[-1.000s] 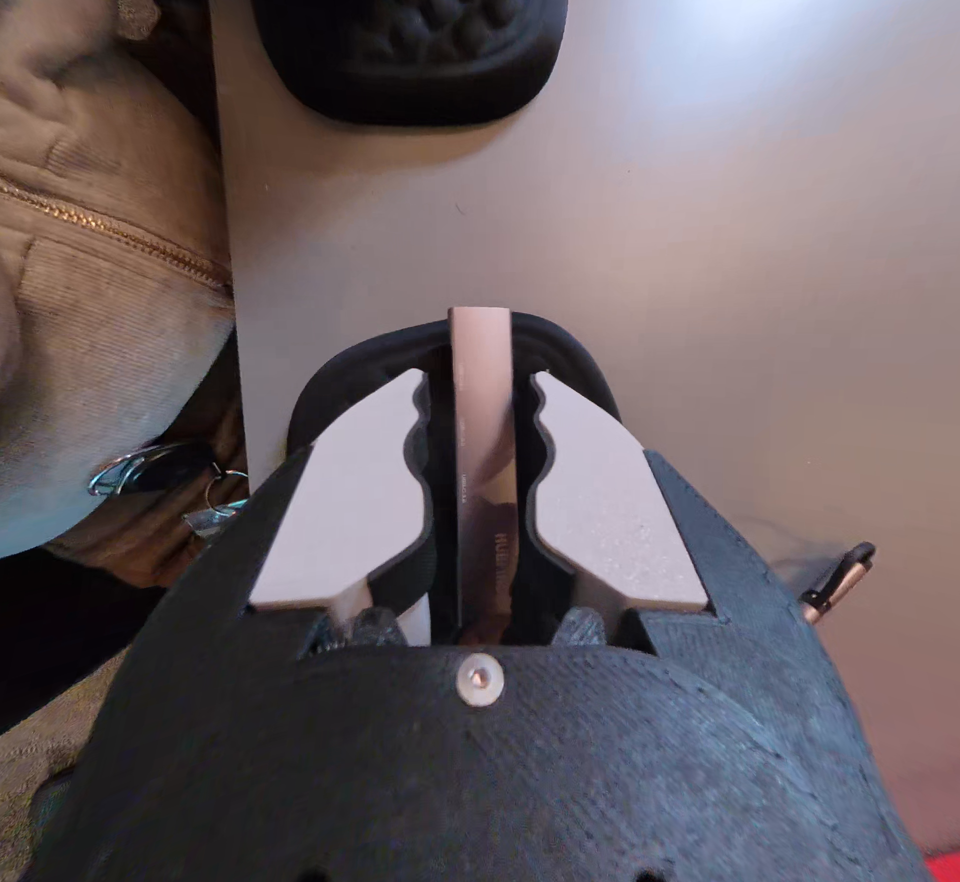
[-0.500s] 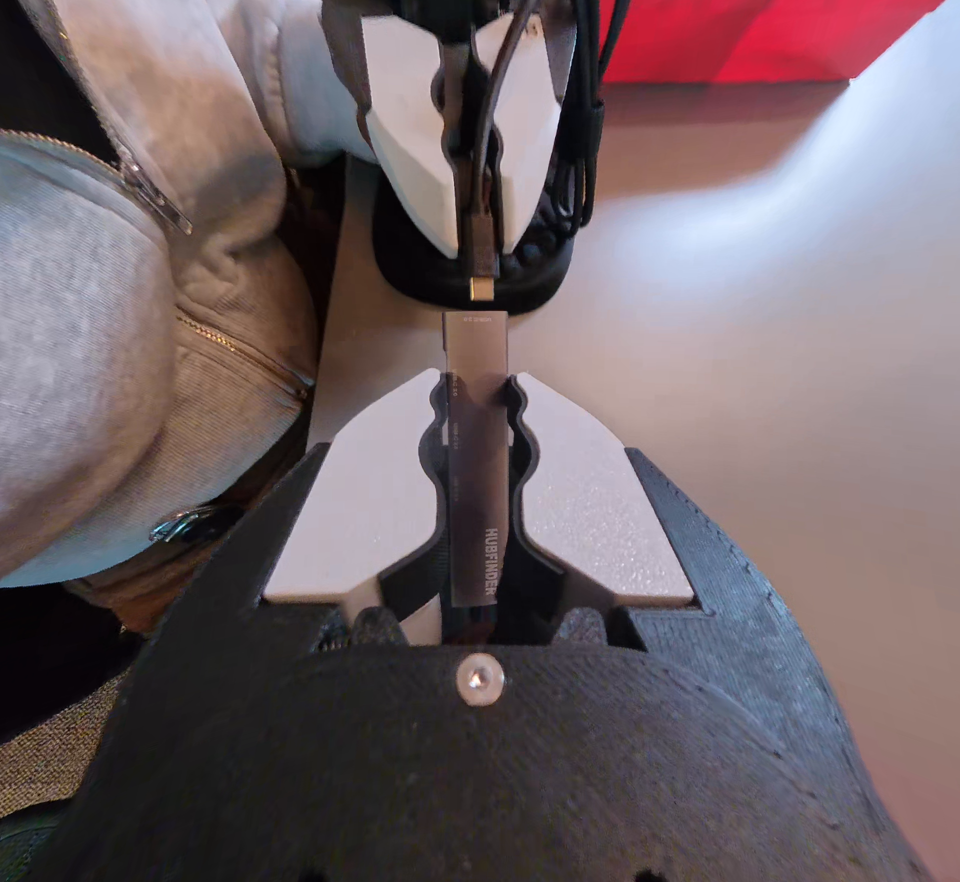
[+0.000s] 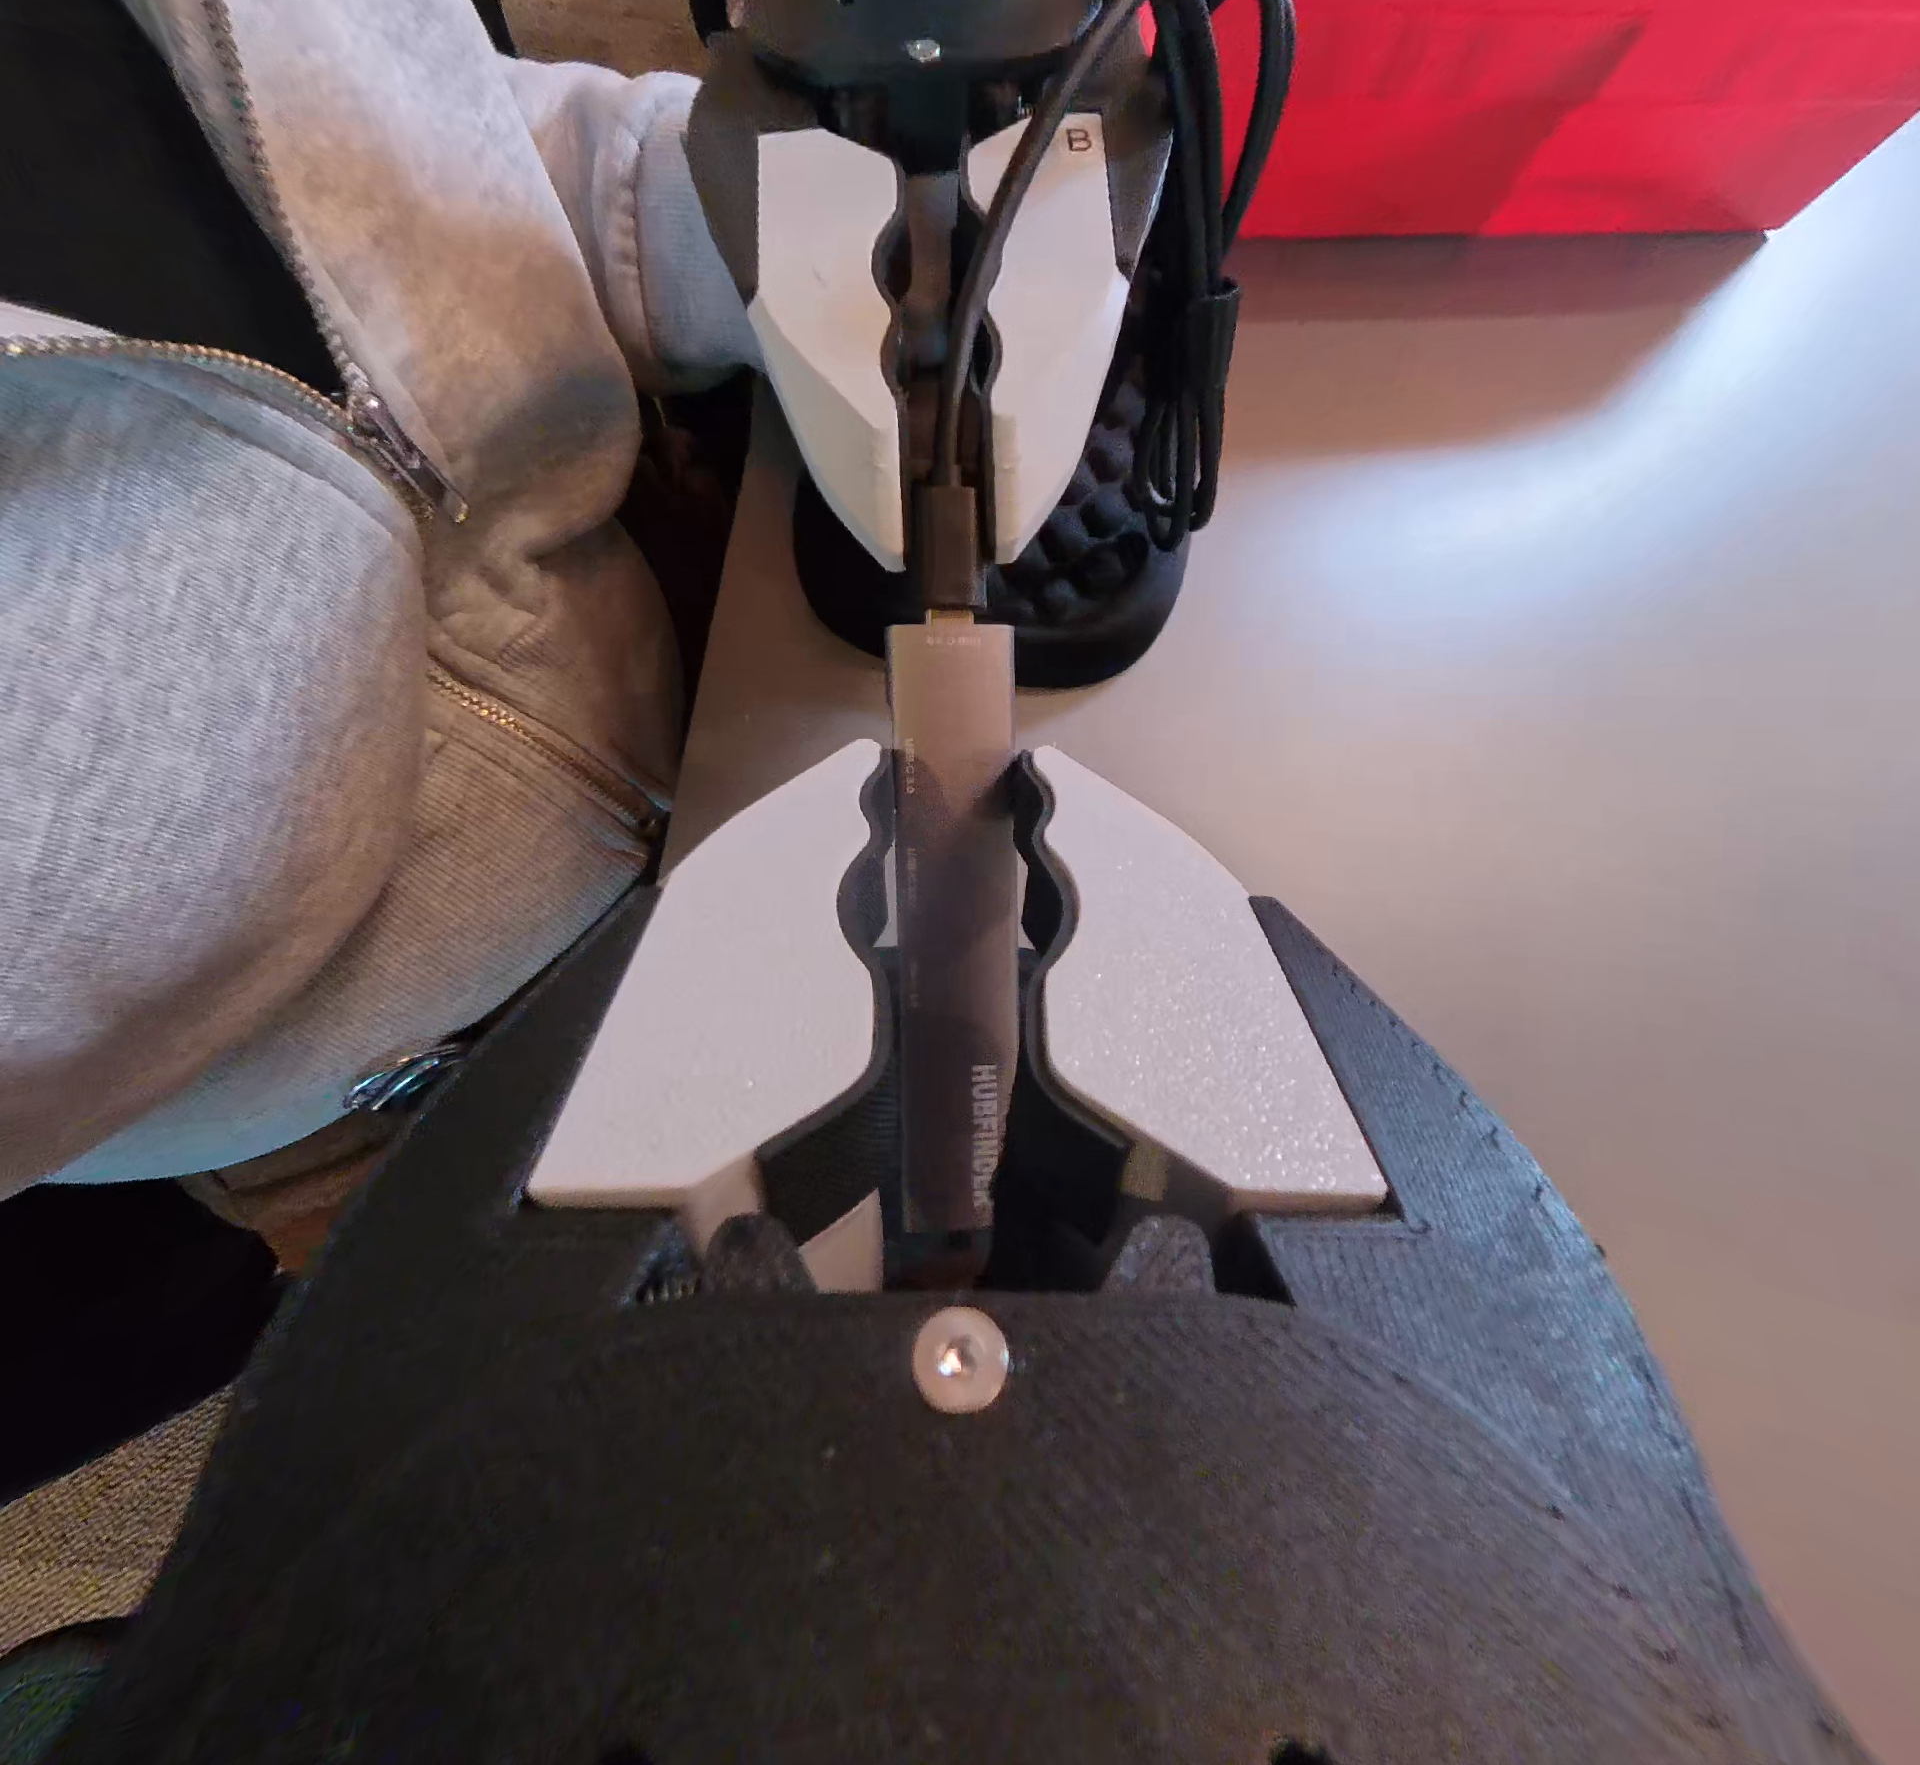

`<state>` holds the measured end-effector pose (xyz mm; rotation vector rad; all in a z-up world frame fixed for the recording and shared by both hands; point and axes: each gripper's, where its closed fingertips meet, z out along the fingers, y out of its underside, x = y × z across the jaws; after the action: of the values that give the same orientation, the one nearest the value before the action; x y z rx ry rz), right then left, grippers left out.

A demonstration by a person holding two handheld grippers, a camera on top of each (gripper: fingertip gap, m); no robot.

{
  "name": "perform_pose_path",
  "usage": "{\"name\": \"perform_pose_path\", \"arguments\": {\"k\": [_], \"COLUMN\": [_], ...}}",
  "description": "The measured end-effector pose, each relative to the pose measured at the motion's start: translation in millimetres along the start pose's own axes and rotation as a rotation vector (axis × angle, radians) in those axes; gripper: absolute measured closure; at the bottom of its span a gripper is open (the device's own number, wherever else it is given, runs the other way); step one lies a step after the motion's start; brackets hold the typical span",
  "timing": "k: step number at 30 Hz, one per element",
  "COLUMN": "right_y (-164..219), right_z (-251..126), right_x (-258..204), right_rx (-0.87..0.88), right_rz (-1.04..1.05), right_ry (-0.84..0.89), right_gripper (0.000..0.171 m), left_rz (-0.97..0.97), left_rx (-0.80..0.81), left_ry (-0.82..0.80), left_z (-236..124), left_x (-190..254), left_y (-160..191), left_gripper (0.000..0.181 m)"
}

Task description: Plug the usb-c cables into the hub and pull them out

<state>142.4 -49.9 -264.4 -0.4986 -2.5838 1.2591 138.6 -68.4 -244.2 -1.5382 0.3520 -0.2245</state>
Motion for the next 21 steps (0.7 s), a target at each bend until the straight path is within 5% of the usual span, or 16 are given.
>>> {"name": "perform_pose_path", "arguments": {"k": [18,21], "right_y": [-10.7,-25.5], "right_z": [-0.1,-18.3], "right_x": [8.6,34.6], "right_rx": [0.067,0.191], "right_rz": [0.124,0.304], "right_ry": [0.052,0.141], "right_gripper": [0.15,0.15], "left_rz": [-0.055,-0.15], "left_rx": [0.035,0.06], "left_ry": [-0.056,-0.061], "left_z": [-0.7,-4.2], "left_x": [-12.4,-21.9], "left_y": [-4.0,-6.4], "left_gripper": [0.166,0.142]}}
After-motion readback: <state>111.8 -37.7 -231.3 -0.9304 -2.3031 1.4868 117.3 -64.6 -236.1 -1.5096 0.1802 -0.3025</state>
